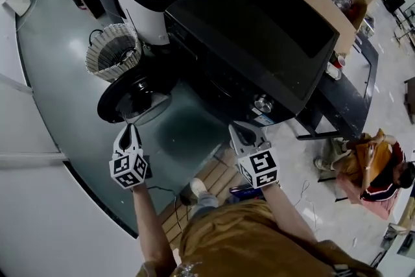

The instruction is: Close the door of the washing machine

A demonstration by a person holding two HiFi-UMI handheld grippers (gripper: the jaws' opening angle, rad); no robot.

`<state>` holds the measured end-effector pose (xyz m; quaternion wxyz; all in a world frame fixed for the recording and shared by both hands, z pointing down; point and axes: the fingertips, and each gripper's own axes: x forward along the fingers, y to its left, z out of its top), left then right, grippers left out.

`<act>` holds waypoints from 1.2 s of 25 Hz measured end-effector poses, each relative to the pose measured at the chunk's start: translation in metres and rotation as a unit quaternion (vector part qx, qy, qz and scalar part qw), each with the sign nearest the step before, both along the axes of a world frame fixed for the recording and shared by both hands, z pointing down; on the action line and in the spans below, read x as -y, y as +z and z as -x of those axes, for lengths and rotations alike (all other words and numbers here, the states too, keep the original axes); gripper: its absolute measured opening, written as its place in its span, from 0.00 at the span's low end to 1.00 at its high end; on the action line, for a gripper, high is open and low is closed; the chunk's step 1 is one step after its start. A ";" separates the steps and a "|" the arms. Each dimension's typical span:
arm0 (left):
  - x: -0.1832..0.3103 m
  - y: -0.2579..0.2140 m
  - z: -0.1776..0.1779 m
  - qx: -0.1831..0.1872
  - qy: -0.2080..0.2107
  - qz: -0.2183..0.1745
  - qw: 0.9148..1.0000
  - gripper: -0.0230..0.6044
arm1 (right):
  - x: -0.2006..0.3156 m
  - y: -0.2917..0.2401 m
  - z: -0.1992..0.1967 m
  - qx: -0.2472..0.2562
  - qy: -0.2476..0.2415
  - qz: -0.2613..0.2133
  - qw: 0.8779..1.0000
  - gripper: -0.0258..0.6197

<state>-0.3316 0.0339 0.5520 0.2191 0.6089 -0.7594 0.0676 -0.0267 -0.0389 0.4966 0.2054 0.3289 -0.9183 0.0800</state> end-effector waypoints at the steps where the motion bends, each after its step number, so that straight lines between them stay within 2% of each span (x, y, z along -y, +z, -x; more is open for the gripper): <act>1: 0.002 0.002 0.004 0.000 -0.002 0.000 1.000 0.08 | 0.001 0.003 0.002 -0.002 -0.004 0.004 1.000 0.06; 10: 0.019 0.027 0.033 0.036 0.015 0.037 0.999 0.09 | 0.010 0.028 0.005 -0.009 -0.012 0.036 0.999 0.06; 16: 0.038 0.047 0.063 0.034 0.031 0.067 0.997 0.20 | 0.014 0.036 0.015 -0.002 -0.021 0.064 0.998 0.06; 20: 0.054 0.059 0.081 0.076 0.047 0.108 0.990 0.28 | 0.023 0.042 0.014 -0.005 -0.021 0.073 0.997 0.06; 25: 0.072 0.069 0.089 0.093 0.055 0.126 0.986 0.31 | 0.032 0.048 0.006 0.003 -0.020 0.080 0.997 0.06; 30: 0.085 0.079 0.108 0.128 0.066 0.157 0.977 0.34 | 0.034 0.053 0.007 0.014 -0.038 0.090 0.995 0.06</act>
